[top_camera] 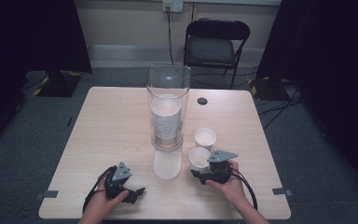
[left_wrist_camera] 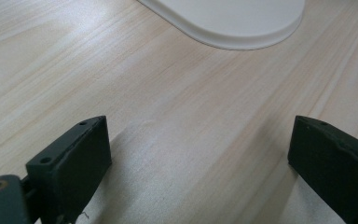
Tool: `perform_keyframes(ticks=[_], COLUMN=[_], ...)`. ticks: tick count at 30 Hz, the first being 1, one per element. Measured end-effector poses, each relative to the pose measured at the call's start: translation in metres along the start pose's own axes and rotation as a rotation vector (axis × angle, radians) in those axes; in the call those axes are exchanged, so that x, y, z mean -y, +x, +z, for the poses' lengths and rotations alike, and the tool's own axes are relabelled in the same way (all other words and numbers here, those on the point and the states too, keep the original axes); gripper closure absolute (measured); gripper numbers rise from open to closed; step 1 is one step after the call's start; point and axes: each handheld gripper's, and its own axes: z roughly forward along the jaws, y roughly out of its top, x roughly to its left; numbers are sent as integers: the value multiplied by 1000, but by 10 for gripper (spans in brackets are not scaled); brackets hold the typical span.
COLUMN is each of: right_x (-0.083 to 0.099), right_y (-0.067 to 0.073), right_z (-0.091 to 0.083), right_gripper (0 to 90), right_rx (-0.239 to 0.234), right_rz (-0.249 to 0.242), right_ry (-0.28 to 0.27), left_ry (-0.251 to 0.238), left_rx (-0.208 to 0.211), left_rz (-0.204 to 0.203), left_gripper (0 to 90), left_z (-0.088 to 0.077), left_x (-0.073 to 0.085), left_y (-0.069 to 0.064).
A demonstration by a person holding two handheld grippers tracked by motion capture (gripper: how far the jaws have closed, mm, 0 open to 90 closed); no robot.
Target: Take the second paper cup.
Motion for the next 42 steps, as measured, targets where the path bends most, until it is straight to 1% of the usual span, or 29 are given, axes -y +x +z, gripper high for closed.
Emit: perform_keyframes(ticks=[2, 3, 7, 10, 11, 13, 17, 26, 31, 33, 35, 36, 38, 42], right_x=[1, 1, 3, 3, 3, 3, 3, 6, 10, 15, 21, 21, 22, 24], right_y=[0, -1, -3, -3, -3, -3, -5, -7, -11, -14, -17, -17, -20, -23], right_z=[-1, -2, -4, -5, -6, -7, -10, -18, -27, -31, -36, -36, -42, -47], right_gripper=[291, 258, 229, 208, 185, 185, 170, 170, 172, 171, 163, 163, 164, 164], right_rx=[-1, 6, 9, 11, 24, 18, 14, 22, 29, 25, 28, 28, 27, 27], right_rz=[-4, 0, 10, 3, -2, 2, 1, 0, 3, 21, 27, 27, 27, 41], right_ry=[1, 10, 14, 20, 22, 27, 21, 24, 22, 24, 31, 31, 17, 8], left_ry=[-1, -1, 0, 0, 0, 0, 1, 0, -1, -2, 0, 0, -1, 0], left_rx=[0, 0, 0, 0, 0, 0, 0, 0, 0, 0, 0, 0, 0, 2], left_rz=[-2, 0, 0, 0, 0, 1, 1, 1, -1, -2, 0, 0, -1, 0], left_gripper=[53, 52, 53, 53, 53, 52, 53, 53, 53, 53, 53, 53, 53, 52], left_z=[0, 0, 0, 0, 0, 0, 0, 0, 0, 0, 0, 0, 0, 0], left_x=[0, 0, 0, 0, 0, 0, 0, 0, 0, 0, 0, 0, 0, 0], left_y=[0, 0, 0, 0, 0, 0, 0, 0, 0, 0, 0, 0, 0, 0])
